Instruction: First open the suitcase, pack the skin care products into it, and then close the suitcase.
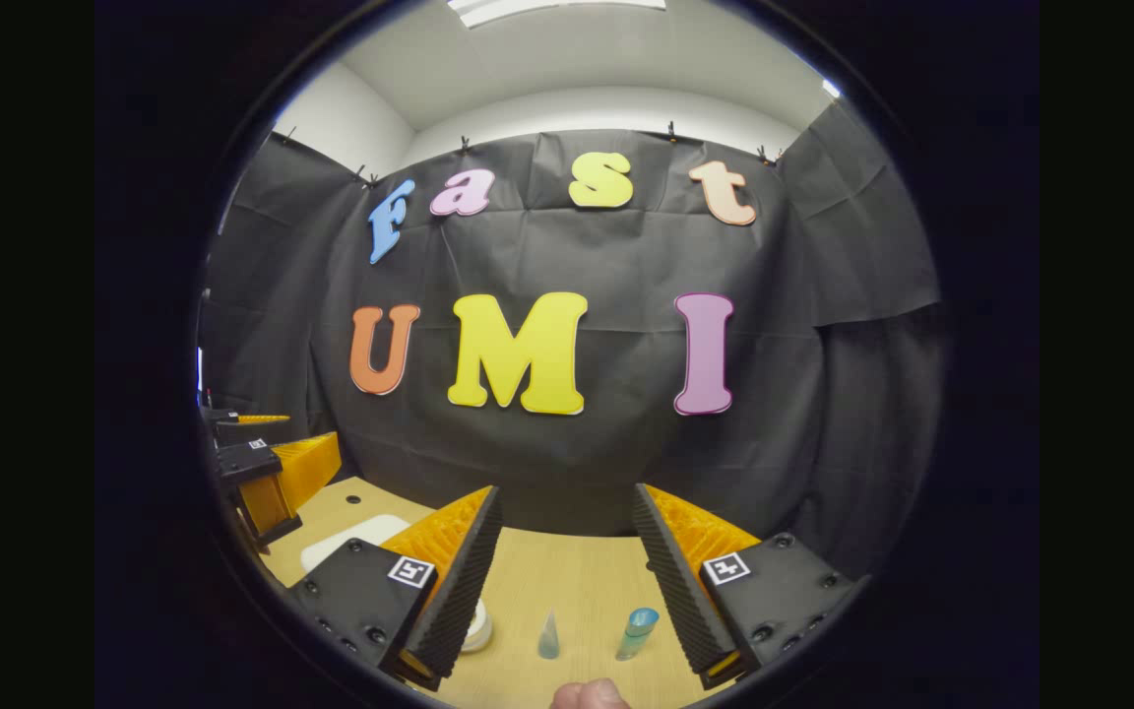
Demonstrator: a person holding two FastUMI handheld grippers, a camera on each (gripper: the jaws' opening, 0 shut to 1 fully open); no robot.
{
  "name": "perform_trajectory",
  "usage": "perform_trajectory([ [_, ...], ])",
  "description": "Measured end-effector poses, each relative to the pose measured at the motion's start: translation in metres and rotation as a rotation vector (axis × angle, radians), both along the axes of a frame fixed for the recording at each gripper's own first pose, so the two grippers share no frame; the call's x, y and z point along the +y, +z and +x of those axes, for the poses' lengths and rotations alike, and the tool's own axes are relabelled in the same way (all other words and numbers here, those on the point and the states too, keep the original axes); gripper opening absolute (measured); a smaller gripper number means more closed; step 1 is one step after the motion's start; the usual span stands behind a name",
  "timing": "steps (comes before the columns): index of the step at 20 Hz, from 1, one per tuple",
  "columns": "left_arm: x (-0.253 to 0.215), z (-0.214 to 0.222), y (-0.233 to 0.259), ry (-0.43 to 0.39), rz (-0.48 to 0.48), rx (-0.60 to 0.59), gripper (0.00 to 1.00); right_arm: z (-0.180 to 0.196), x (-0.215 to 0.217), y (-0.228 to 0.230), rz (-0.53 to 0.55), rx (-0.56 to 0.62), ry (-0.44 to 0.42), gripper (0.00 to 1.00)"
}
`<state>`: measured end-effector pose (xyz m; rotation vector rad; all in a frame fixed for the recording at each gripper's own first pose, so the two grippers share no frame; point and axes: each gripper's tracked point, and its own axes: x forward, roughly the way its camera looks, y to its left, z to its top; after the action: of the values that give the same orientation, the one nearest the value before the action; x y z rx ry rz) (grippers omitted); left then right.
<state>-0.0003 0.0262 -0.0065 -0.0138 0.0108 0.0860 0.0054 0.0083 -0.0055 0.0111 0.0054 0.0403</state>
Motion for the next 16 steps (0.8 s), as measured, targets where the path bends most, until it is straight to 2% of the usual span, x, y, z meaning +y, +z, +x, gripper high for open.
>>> perform_trajectory([
  [3, 0.000, -0.002, -0.018, 0.000, 0.022, 0.035, 0.99, -0.003, -0.007, -0.010, -0.017, 0.017, -0.004, 0.80],
  [6, -0.005, -0.001, -0.064, -0.015, 0.048, 0.129, 0.99, -0.012, -0.017, -0.031, -0.044, 0.051, -0.003, 0.80],
  [8, -0.010, 0.002, -0.095, -0.028, 0.102, 0.191, 0.99, -0.018, -0.027, -0.050, -0.056, 0.090, 0.000, 0.81],
  [10, -0.017, 0.008, -0.123, -0.051, 0.206, 0.263, 0.99, -0.018, -0.044, -0.068, -0.073, 0.127, -0.012, 0.81],
  [14, -0.036, 0.021, -0.169, -0.140, 0.531, 0.378, 0.99, -0.015, -0.095, -0.078, -0.072, 0.153, -0.068, 0.79],
  [16, -0.046, 0.028, -0.195, -0.190, 0.660, 0.421, 0.98, -0.015, -0.119, -0.084, -0.068, 0.162, -0.104, 0.80],
])
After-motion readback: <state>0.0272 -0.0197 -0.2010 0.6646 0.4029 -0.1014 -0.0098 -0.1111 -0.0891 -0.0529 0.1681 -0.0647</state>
